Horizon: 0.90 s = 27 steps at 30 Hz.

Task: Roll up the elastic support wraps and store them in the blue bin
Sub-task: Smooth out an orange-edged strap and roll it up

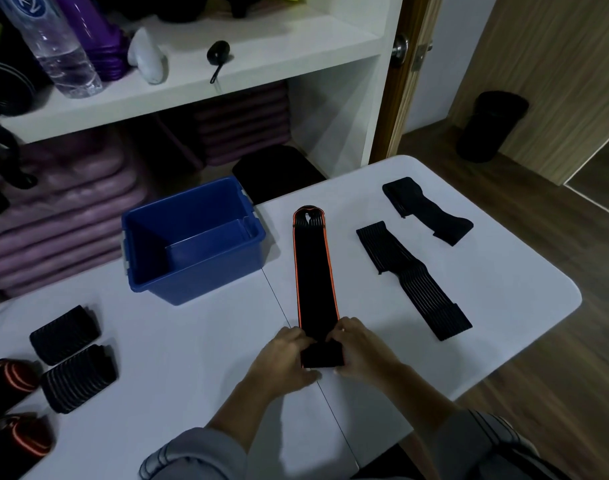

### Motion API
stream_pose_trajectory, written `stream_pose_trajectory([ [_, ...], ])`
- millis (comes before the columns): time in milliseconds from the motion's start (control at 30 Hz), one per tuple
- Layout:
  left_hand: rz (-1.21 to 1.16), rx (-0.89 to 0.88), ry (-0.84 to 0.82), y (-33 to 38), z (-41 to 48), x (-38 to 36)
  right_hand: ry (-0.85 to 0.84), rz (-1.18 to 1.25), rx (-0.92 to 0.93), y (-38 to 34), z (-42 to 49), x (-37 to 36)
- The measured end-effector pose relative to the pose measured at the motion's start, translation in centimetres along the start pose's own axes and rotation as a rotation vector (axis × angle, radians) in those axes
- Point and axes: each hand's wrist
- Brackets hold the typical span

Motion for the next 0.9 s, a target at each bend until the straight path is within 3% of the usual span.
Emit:
stream_pose_trajectory([
  [100, 0.090, -0.044, 0.018, -0.4, 0.3, -0.7, 0.017, -0.009, 0.027, -0.2, 0.0, -0.2],
  [200, -0.008, -0.034, 0.078, 0.2, 0.8, -0.5, 0.033, 0.070, 0.014, 0.0, 0.0, 0.1],
  [400, -0.307, 0.225, 0.036, 0.0, 2.4, 0.8, -0.036, 0.384, -0.193, 0.7, 0.9, 0.5],
  [567, -0.369, 0.348, 0.112, -0.2, 3.1, 0.1, 0.036, 0.344, -0.258, 0.5, 2.0, -0.5],
  [700, -0.233, 0.278, 0.223, -0.3, 3.2, -0.3, 0.184, 0.292, -0.227, 0.7, 2.4, -1.2],
  [800, -0.191, 0.138, 0.310, -0.3, 3.0, 0.1, 0.306, 0.250, -0.106, 0.9, 2.6, -1.2],
  [900, -0.118, -0.030, 0.231, -0.1, 2.8, 0.2, 0.305, 0.199, 0.008, 1.0, 2.3, -1.1],
])
Point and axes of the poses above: each hand's wrist, its own z-axis towards the middle knuckle, its own x-axis out of the back of the hand, y = z × x, and after that the axes turned 15 degrees about -z, right-handed
